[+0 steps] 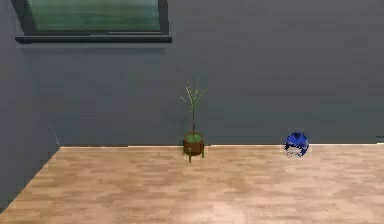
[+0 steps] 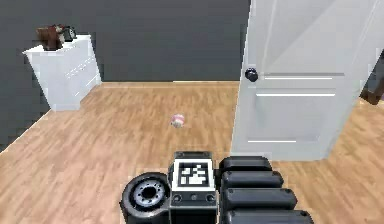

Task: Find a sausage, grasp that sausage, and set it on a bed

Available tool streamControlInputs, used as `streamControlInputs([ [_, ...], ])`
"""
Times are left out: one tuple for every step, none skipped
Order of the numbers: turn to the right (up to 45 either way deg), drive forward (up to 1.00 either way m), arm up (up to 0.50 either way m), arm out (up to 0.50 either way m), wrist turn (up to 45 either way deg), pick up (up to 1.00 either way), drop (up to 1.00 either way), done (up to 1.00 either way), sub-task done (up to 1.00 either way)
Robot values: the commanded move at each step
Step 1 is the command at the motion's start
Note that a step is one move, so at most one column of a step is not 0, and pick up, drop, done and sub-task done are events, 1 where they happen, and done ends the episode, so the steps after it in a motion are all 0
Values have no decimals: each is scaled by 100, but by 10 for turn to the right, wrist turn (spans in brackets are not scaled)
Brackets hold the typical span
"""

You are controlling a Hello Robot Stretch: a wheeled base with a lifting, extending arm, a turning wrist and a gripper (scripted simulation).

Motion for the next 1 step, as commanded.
streamControlInputs([
  [210, 0, 0, 0, 0, 0, 0, 0, 0],
])
